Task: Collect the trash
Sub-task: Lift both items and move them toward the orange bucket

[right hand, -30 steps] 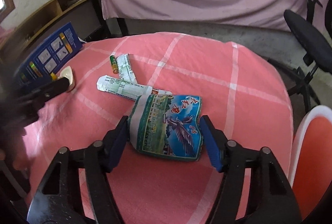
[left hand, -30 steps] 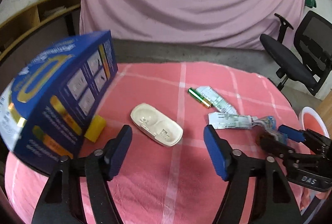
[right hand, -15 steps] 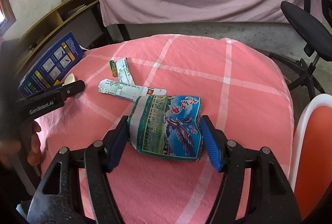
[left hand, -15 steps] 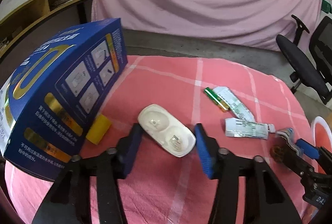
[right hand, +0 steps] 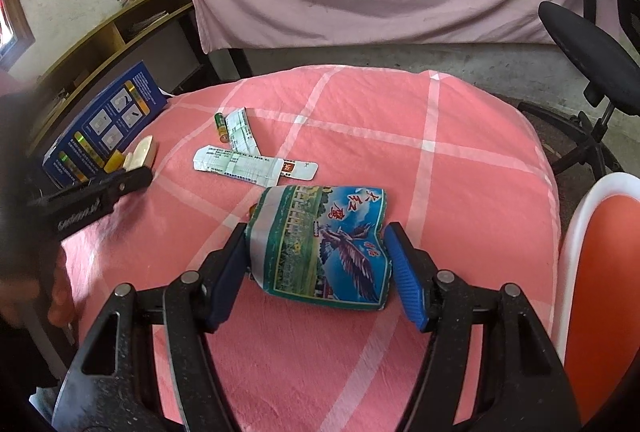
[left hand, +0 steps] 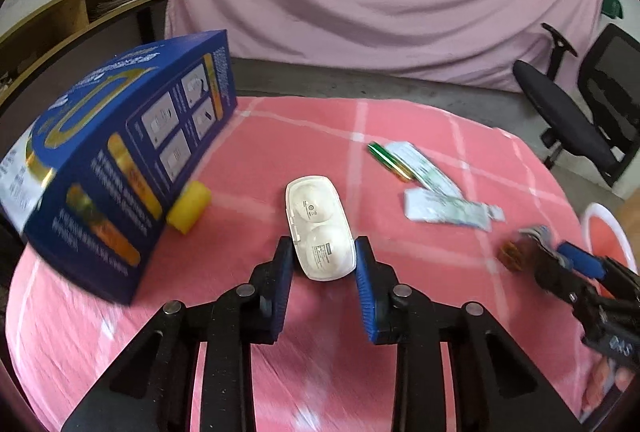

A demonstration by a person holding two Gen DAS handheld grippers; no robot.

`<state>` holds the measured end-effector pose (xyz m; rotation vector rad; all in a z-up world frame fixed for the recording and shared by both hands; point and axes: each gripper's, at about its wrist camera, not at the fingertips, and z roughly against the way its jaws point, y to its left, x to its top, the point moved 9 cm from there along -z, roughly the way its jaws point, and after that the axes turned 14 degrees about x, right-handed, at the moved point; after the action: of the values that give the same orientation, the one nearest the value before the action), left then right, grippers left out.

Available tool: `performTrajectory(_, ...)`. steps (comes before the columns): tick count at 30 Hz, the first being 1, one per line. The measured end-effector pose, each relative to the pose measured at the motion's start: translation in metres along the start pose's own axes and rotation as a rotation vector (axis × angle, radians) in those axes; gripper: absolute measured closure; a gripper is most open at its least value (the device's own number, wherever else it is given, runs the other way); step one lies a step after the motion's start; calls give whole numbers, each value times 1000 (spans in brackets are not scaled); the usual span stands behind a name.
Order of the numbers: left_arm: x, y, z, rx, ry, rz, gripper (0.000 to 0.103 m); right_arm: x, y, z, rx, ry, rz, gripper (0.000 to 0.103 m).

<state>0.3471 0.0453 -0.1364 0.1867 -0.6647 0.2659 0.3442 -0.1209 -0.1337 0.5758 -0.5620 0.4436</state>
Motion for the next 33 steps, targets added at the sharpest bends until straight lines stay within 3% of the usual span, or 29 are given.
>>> performTrajectory(3, -6, -5, 20, -47, -46, 20, 77, -2, 2, 6, 6, -18, 4, 20)
performTrajectory(7, -1, -4, 59, -98, -198, 80, 77, 2, 7, 24, 28, -104, 18, 20)
performTrajectory(15, 6, -25, 128, -135, -440, 97, 77, 14, 25, 102, 8, -445, 125, 20)
performTrajectory(24, 27, -83, 200, -273, -658, 53, 77, 15, 13, 211, -96, -824, 166, 20)
performTrajectory(28, 31, -123, 220, -329, -712, -8, 77, 9, -7, 253, -158, -936, 129, 19)
performTrajectory(33, 25, -171, 211, -381, -642, -63, 78, -5, -45, 280, -212, -950, 23, 19)
